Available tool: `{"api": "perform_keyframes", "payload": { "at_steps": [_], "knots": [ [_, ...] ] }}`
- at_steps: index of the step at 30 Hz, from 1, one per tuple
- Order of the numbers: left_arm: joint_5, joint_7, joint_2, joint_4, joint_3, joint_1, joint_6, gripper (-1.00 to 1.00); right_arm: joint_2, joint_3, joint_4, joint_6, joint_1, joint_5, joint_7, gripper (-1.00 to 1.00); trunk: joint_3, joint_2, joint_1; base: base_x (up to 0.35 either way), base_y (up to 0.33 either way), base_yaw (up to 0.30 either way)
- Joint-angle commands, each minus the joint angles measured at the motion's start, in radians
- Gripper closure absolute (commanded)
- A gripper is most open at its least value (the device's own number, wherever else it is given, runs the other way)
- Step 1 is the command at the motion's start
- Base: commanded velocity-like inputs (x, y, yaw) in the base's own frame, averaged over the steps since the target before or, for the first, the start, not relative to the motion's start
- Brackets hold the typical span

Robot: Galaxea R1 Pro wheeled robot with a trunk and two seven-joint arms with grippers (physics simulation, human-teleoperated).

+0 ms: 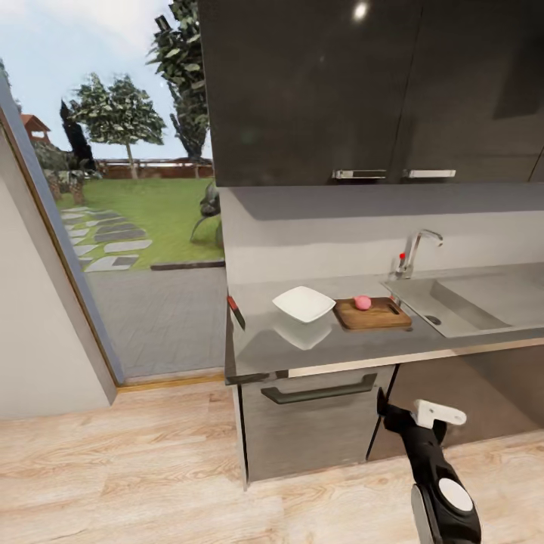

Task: In the kitchen, take the Vidalia onion out of the sink, dice it on the chopping board with the paring knife, put the diced onion into the bowl on the countertop, then place both the paring knife and the chopping board into the sink.

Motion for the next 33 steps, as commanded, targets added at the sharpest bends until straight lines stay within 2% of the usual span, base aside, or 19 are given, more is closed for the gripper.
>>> {"api": "perform_keyframes", "payload": {
  "at_steps": [1, 6, 10, 13, 18, 33],
  "knots": [
    [0.009, 0.005, 0.002, -0.001, -0.007, 0.000, -0.002, -1.00, 0.001, 0.010, -0.002, 0.025, -0.010, 0.009, -0.001, -1.00, -0.001, -0.001, 0.000, 0.000, 0.000, 0.000],
    [0.008, 0.005, 0.002, 0.000, -0.007, 0.000, -0.002, -1.00, 0.001, 0.098, -0.006, 0.113, -0.060, 0.011, -0.003, -1.00, -0.001, -0.001, 0.000, 0.000, 0.000, 0.000],
    [0.008, 0.005, 0.002, -0.004, -0.007, 0.000, -0.002, -1.00, 0.001, 0.121, -0.009, 0.143, -0.092, 0.015, -0.006, -1.00, -0.001, -0.001, 0.000, 0.000, 0.000, 0.000],
    [0.007, 0.005, 0.003, -0.006, -0.007, 0.000, -0.002, -1.00, 0.001, 0.152, -0.011, 0.225, -0.110, 0.019, -0.007, -1.00, -0.001, -0.001, 0.000, 0.000, 0.002, 0.000],
    [0.007, 0.005, 0.003, -0.002, -0.007, 0.000, -0.002, -1.00, 0.001, 0.163, -0.013, 0.251, -0.114, 0.020, -0.007, -1.00, -0.001, -0.001, 0.000, 0.000, 0.131, 0.000],
    [0.007, 0.005, 0.003, 0.007, -0.007, 0.000, -0.002, -1.00, 0.001, 0.165, -0.015, 0.254, -0.115, 0.021, -0.003, -1.00, -0.001, -0.001, 0.000, 0.000, 0.300, 0.000]
  ]
}}
